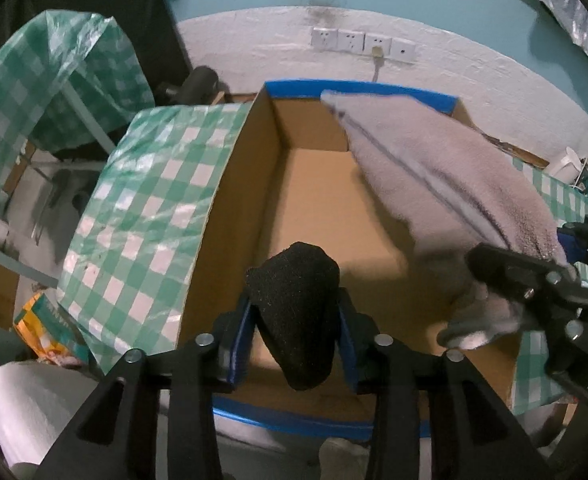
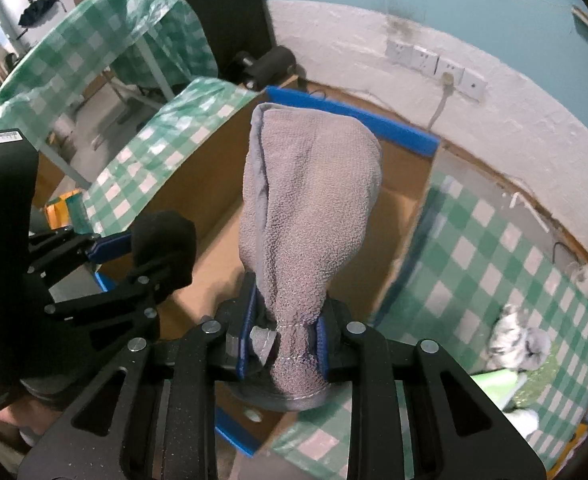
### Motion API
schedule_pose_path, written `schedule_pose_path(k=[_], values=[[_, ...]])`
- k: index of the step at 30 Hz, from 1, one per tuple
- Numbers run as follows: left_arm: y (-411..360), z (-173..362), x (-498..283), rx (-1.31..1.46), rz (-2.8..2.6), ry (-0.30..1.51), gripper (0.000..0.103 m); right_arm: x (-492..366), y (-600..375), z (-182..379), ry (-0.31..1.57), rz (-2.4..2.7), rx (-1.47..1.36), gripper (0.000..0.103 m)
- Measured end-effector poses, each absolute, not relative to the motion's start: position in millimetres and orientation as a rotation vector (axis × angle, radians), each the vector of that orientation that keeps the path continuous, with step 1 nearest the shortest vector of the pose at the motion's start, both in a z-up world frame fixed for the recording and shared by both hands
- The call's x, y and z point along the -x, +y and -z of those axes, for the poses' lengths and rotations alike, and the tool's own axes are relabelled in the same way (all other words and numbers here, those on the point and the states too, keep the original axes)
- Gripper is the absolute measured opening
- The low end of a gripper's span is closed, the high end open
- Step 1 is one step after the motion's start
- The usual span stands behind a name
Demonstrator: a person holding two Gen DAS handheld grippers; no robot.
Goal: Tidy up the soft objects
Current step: 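Lower the towel and sock into the cardboard box and open both tools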
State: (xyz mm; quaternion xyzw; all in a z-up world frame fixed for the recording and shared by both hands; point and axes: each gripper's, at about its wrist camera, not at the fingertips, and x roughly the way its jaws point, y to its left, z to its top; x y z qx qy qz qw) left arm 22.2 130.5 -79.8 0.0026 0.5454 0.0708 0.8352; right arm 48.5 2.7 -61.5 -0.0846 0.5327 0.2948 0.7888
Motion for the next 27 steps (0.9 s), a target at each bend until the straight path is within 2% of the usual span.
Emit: schedule_pose_path(k=[3, 4, 6, 9, 11, 21, 24, 27], values=[[135, 83, -23, 0.002, -0.166, 1.166, 0.066, -50, 5, 69, 1.161, -0.622, 0.171, 0.043], [136, 82, -23, -0.005, -0.178, 1.164, 0.069, -50, 4, 70, 1.162, -0.612, 0.17, 0.045], [139, 81, -22, -0.016, -0.196, 1.151, 0.07, -52, 0, 70, 1.159, -0.589, 0.156, 0.054], [140, 76, -21, -0.023, -0.208, 1.134, 0.075, -53, -3, 65, 1.135, -0.576, 0.148, 0.061], [139, 74, -21, -0.021, -0.205, 1.126, 0.075, -53, -7, 61, 1.122, -0.573, 0.145, 0.064], [126, 71, -23, -0.041, -0.178, 1.117, 0.076, -49, -25, 54, 1.104, -0.549, 0.142, 0.069], [119, 68, -23, -0.048, -0.165, 1.107, 0.08, -48, -32, 54, 1.105, -0.537, 0.138, 0.069], [114, 63, -24, -0.049, -0.16, 1.088, 0.08, -48, -42, 53, 1.102, -0.522, 0.129, 0.07]])
